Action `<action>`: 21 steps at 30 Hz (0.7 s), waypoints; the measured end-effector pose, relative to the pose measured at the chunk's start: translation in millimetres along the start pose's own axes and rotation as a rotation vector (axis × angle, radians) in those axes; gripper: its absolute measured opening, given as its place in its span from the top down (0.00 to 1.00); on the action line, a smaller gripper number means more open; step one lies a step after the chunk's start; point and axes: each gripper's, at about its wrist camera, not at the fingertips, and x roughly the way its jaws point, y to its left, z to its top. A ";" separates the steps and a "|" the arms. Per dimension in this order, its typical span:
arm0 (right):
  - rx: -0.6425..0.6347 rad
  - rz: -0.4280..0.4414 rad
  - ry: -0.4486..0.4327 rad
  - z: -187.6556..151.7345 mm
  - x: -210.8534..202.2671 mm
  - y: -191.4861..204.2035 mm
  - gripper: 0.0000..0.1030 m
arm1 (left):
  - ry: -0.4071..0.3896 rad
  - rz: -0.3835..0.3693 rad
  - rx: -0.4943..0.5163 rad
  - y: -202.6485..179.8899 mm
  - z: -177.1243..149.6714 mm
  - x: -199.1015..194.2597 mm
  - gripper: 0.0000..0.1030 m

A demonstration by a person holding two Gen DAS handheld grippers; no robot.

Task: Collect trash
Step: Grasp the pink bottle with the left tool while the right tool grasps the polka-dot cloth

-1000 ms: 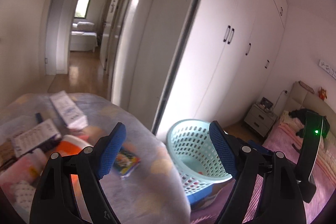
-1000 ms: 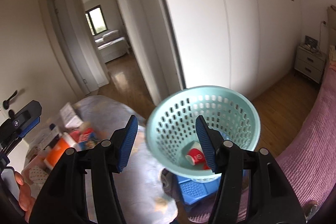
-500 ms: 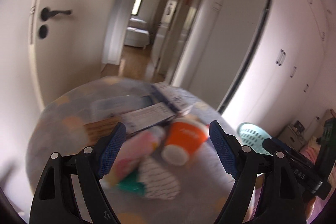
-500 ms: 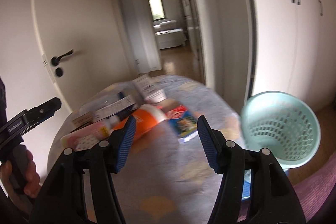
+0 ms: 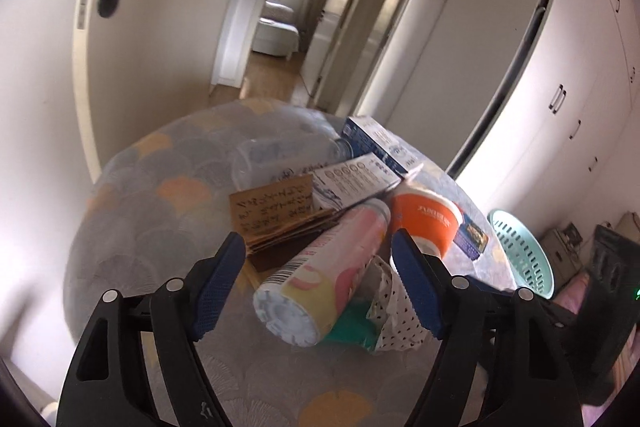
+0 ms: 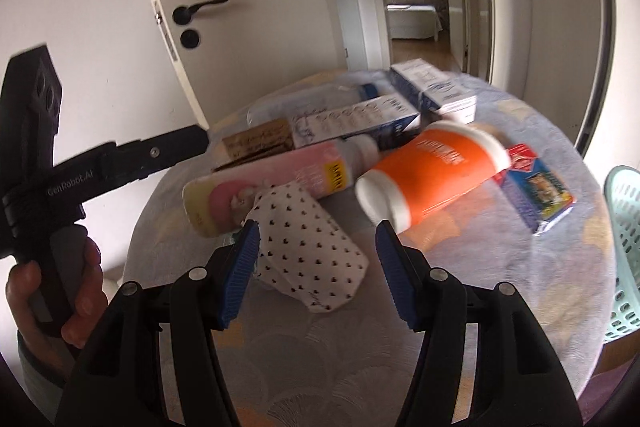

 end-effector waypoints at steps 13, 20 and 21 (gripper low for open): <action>0.019 0.077 0.109 -1.2 43.3 -5.3 0.45 | 0.110 -0.028 0.037 -2.4 -0.2 30.3 0.34; 0.051 0.076 0.141 -2.8 47.7 -13.6 0.65 | 0.168 -0.036 0.045 -6.8 0.4 45.8 0.34; 0.059 0.079 0.144 -3.6 48.1 -15.4 0.66 | 0.172 -0.034 0.051 -8.2 -0.1 47.2 0.34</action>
